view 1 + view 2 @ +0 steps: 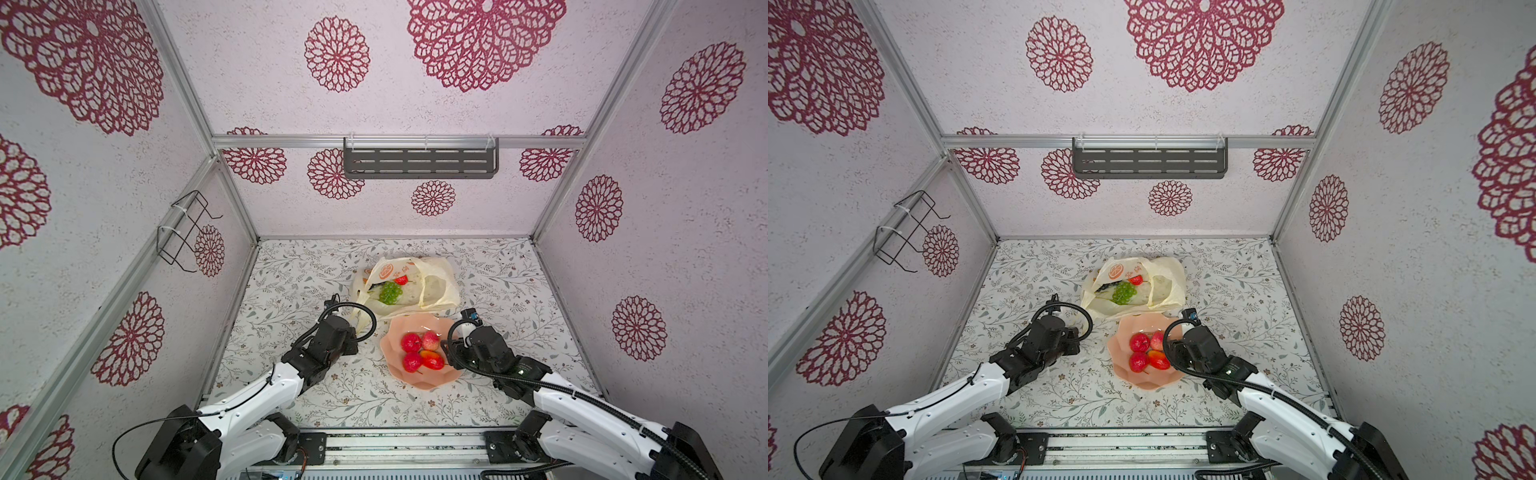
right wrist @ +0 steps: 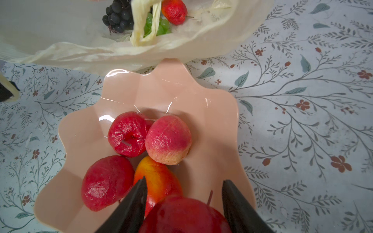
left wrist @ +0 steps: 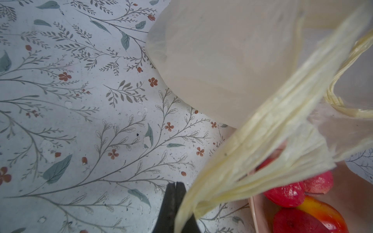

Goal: Take fruits out of the plastic bag
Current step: Place the fake fruit on the plate.

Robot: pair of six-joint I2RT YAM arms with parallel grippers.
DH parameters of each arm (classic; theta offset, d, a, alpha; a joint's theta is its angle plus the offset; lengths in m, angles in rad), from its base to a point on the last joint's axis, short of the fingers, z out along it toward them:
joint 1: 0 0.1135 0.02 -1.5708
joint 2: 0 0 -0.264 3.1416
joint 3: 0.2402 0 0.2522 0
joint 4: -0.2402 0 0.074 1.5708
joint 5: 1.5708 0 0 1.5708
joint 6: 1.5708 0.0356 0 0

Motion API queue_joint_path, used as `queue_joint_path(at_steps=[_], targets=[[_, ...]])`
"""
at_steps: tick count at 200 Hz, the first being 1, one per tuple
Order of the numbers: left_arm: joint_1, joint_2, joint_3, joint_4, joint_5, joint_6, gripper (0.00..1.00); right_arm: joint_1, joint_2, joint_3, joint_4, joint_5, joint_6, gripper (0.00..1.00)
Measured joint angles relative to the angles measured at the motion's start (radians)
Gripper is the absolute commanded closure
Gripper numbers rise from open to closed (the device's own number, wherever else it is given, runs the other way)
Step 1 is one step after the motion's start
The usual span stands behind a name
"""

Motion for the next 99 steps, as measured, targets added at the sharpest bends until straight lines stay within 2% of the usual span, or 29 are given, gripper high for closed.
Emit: queue_joint_path(at_steps=[39, 99], targets=[[0.0, -0.008, -0.006, 0.001, -0.002, 0.0, 1.0, 0.0, 0.055, 0.002, 0.01, -0.002, -0.008, 0.36], [0.0, -0.008, -0.013, 0.0, -0.007, 0.0, 1.0, 0.0, 0.053, 0.002, 0.014, -0.002, -0.014, 0.28]])
